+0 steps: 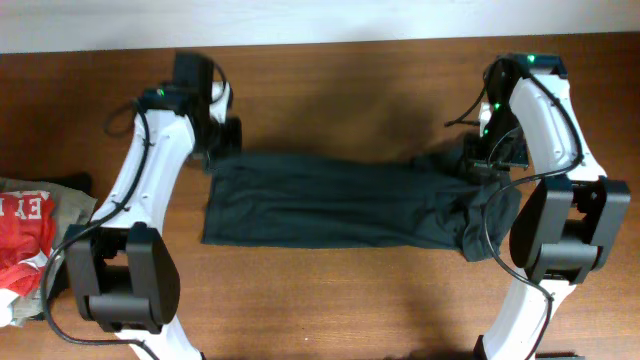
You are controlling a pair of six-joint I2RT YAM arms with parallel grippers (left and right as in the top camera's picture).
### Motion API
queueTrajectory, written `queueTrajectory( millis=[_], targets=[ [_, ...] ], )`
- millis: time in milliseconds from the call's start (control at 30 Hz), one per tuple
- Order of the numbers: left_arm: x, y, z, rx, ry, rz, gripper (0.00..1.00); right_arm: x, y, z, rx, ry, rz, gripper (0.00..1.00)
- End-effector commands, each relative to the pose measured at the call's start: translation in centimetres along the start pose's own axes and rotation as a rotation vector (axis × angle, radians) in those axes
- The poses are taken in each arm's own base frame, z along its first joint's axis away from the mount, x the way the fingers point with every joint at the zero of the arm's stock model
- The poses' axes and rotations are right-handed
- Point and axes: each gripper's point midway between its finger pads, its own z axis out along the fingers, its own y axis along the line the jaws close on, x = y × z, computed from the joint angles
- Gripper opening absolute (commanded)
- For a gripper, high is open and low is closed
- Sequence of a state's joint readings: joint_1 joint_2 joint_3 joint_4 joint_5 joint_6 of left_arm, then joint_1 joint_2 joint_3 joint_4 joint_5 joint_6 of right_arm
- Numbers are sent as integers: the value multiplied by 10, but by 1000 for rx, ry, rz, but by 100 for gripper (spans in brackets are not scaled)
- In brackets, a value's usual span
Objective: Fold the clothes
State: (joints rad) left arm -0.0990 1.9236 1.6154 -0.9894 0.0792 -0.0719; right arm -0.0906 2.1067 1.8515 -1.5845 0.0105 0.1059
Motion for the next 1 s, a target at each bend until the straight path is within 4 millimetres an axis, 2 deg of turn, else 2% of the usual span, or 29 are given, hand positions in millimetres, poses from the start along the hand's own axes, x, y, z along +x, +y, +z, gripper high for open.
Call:
queueTrajectory(
  millis=[0, 100, 200, 233, 300, 400, 500, 533, 567, 633, 700, 767, 833, 867, 933, 967],
  targets=[
    [55, 6, 43, 1, 130, -52, 1, 10, 7, -1, -36, 2, 2, 4],
    [98, 6, 76, 24, 203, -85, 1, 13, 15, 17, -78, 30, 3, 4],
    [123, 9, 93, 19, 229, -102, 1, 21, 22, 47, -117, 81, 6, 4],
    [134, 11, 98, 16, 247, -108, 1, 26, 26, 66, -144, 104, 10, 4],
    [139, 15, 104, -2, 242, -106, 1, 31, 27, 92, -145, 118, 52, 4],
    [135, 15, 107, 2, 215, -115, 1, 35, 27, 114, -144, 119, 71, 4],
    [128, 14, 108, 6, 189, -112, 1, 22, 28, 120, -151, 64, 101, 4],
    [128, 13, 108, 12, 190, -113, 25, 21, 28, 120, -152, 59, 108, 4],
    [128, 12, 108, 17, 189, -114, 54, 20, 28, 120, -153, 54, 110, 4],
    [126, 7, 106, 46, 184, -119, 58, 18, 29, 120, -155, 46, 110, 4],
    [117, 6, 97, 49, 148, -115, 61, 17, 29, 120, -155, 45, 110, 4],
    [89, 2, 70, 63, 43, -104, 64, 16, 29, 120, -156, 41, 109, 4],
    [56, -8, 34, 101, -82, -91, 64, 13, 29, 120, -158, 27, 108, 4],
    [39, -13, 10, 121, -155, -81, 67, 12, 30, 120, -160, 25, 108, 4],
    [16, -17, -25, 134, -253, -85, 72, 12, 30, 120, -160, 22, 107, 4],
    [1, -20, -53, 143, -320, -80, 71, 12, 30, 120, -162, 22, 107, 4]
  ],
)
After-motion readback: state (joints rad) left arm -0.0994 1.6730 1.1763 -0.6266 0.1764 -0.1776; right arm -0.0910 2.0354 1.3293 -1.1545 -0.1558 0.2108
